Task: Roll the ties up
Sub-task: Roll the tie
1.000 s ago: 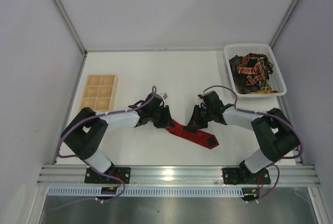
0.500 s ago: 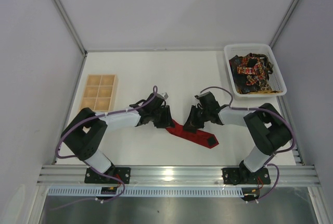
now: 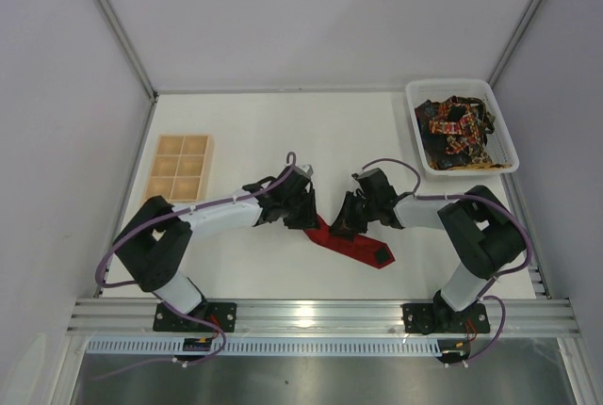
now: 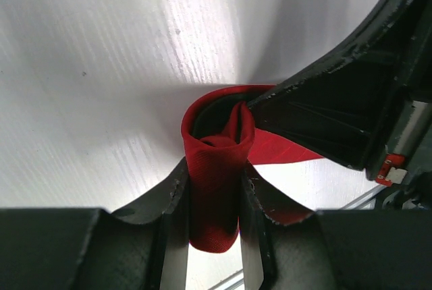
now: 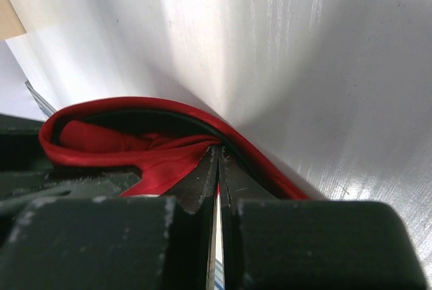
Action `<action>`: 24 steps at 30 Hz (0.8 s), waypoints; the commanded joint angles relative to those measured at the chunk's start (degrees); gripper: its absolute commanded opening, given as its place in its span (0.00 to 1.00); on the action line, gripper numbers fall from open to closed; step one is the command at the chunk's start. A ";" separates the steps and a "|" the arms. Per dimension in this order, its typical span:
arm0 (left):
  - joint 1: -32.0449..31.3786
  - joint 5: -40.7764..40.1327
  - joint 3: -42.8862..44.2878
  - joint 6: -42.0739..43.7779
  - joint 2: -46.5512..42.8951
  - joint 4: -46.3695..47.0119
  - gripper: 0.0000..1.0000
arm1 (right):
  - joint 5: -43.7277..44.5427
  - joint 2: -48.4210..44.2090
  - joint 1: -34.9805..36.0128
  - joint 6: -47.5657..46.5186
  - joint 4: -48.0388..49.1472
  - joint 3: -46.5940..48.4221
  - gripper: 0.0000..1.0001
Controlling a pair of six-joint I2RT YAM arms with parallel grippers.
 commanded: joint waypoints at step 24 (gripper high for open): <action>-9.13 -14.82 12.70 3.83 6.05 -12.75 0.00 | 0.82 -2.10 0.80 0.30 -0.54 0.31 0.03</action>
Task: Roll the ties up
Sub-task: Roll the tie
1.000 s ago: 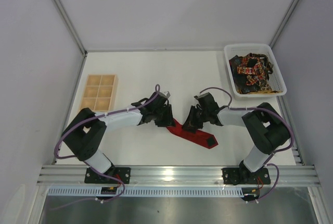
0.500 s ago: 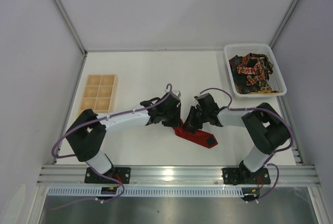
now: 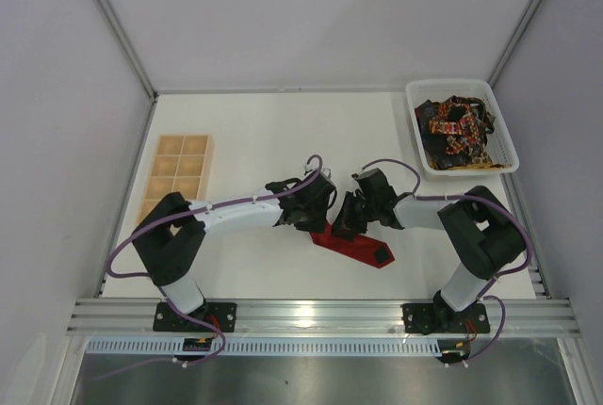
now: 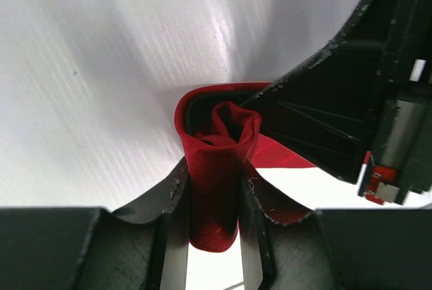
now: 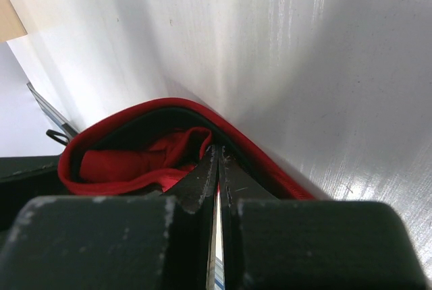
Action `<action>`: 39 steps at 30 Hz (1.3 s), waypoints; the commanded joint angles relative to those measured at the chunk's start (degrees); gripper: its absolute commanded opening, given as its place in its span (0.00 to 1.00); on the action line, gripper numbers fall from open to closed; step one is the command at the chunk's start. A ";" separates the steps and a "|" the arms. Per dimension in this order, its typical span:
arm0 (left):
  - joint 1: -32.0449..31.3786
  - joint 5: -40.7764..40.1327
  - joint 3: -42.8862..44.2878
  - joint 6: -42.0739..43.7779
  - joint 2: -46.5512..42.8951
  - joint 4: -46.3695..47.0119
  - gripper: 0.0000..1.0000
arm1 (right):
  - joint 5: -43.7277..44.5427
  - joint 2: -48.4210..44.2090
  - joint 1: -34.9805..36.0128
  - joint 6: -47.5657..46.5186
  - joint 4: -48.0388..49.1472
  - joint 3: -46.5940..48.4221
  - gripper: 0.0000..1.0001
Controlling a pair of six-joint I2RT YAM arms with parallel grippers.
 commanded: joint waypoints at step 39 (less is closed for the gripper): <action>-6.69 -13.82 13.68 2.64 7.11 -12.96 0.00 | 1.96 -7.85 -0.16 -2.36 -6.13 -1.69 0.03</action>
